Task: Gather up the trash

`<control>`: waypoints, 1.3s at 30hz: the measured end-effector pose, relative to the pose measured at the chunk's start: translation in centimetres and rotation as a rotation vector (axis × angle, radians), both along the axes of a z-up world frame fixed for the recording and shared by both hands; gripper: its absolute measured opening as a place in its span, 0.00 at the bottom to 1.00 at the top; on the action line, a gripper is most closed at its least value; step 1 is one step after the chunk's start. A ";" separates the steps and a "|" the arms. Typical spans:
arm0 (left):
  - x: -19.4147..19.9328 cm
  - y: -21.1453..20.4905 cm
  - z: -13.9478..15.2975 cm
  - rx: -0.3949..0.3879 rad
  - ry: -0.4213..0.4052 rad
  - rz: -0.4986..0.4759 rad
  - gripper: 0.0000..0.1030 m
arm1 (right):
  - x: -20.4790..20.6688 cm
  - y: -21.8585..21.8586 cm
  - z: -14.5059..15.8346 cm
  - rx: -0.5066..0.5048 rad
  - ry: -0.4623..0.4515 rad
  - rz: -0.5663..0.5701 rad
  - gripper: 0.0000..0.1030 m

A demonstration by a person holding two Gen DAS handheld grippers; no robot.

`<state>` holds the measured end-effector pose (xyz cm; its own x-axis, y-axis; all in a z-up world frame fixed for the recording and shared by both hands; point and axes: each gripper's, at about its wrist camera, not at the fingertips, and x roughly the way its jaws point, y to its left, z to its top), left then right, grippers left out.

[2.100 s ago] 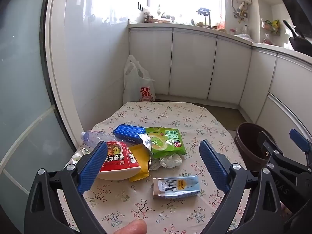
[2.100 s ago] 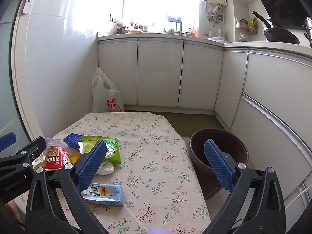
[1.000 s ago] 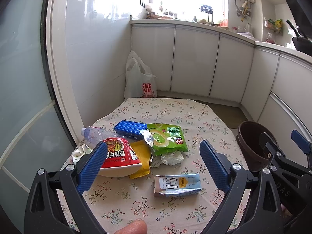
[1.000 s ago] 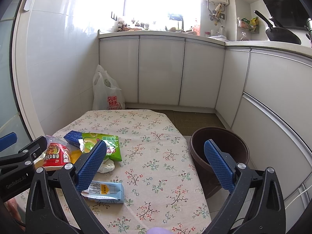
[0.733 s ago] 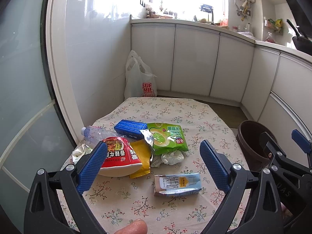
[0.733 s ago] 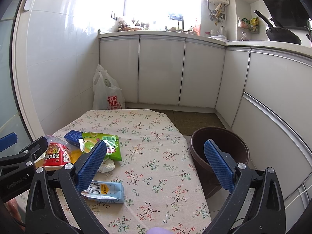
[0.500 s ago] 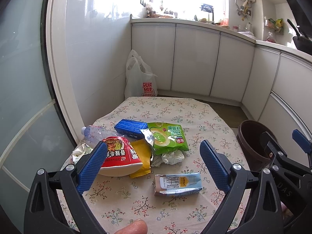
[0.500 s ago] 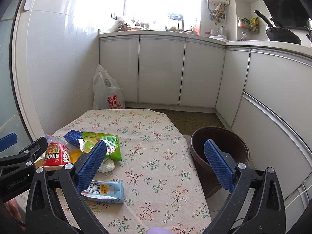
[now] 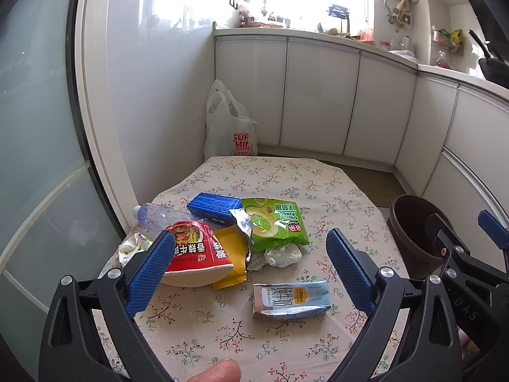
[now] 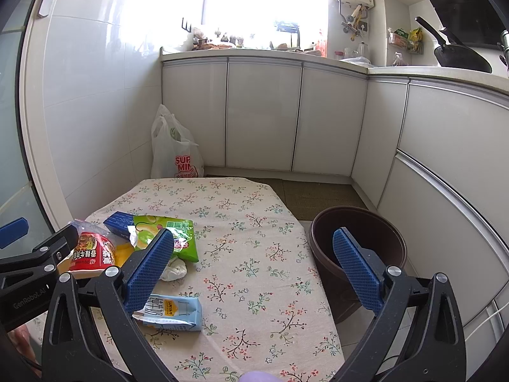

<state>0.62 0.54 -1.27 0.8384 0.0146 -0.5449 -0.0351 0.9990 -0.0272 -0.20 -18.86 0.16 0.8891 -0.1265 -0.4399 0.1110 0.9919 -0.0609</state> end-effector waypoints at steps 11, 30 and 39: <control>0.1 0.1 -0.2 0.000 0.002 0.003 0.90 | 0.0 0.0 0.0 0.000 0.001 0.000 0.93; 0.3 0.1 -0.3 0.008 0.015 0.012 0.90 | 0.1 0.1 0.4 -0.003 0.004 0.000 0.93; 0.4 0.0 -0.2 0.007 0.022 0.016 0.90 | 0.2 0.2 0.8 -0.004 0.006 0.000 0.93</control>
<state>1.07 0.56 -1.49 0.8261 0.0324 -0.5626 -0.0520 0.9985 -0.0189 -0.03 -18.69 0.96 0.8864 -0.1279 -0.4449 0.1102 0.9918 -0.0654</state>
